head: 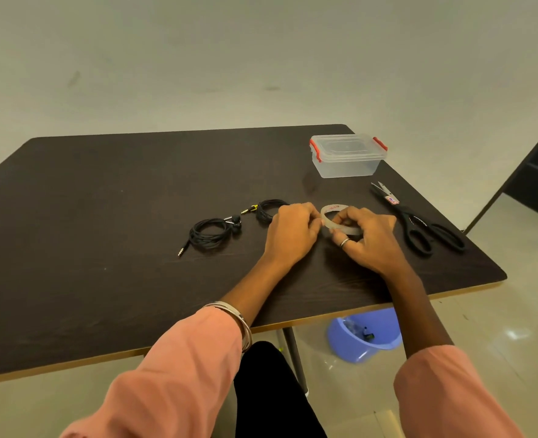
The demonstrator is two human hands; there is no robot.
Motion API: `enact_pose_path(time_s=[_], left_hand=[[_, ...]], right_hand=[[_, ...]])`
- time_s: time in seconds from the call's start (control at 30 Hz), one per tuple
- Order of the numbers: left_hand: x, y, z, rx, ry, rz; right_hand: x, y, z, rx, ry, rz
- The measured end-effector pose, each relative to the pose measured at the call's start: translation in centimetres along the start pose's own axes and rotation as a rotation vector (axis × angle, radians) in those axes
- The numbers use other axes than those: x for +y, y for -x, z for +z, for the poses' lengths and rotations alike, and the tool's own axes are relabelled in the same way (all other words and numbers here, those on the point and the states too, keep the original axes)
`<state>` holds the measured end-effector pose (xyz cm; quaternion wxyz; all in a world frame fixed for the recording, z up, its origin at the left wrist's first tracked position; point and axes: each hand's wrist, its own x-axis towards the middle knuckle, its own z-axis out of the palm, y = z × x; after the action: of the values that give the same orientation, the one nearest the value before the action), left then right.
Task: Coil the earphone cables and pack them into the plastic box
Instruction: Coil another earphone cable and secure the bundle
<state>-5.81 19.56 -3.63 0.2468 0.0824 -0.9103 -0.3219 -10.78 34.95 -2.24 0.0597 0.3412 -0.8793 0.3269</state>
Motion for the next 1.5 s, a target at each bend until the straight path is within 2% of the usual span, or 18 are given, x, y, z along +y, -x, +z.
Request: enact_pose_path(time_s=[0.33, 0.53, 0.7, 0.83, 1.17, 1.3, 1.5], left_hand=[[-0.4, -0.3, 0.0, 0.006, 0.123, -0.057], [-0.5, -0.4, -0.2, -0.057, 0.110, -0.022], [-0.7, -0.6, 0.0, -0.052, 0.155, -0.089], [-1.0, -0.7, 0.2, -0.069, 0.140, -0.085], [-0.4, -0.8, 0.0, -0.162, -0.106, -0.012], [-0.3, -0.8, -0.2, -0.184, -0.050, -0.046], [-0.3, -0.6, -0.3, -0.121, 0.040, -0.063]], right_hand=[[0.8, -0.4, 0.6, 0.049, 0.145, -0.105], [0.8, -0.6, 0.4, 0.024, 0.092, -0.148], [1.1, -0.6, 0.6, 0.004, 0.095, -0.179], [1.1, -0.7, 0.7, 0.010, 0.069, -0.149], [0.9, -0.7, 0.5, 0.037, 0.026, -0.114], [0.9, -0.6, 0.5, 0.032, 0.025, -0.106], [0.8, -0.6, 0.5, 0.030, 0.034, -0.101]])
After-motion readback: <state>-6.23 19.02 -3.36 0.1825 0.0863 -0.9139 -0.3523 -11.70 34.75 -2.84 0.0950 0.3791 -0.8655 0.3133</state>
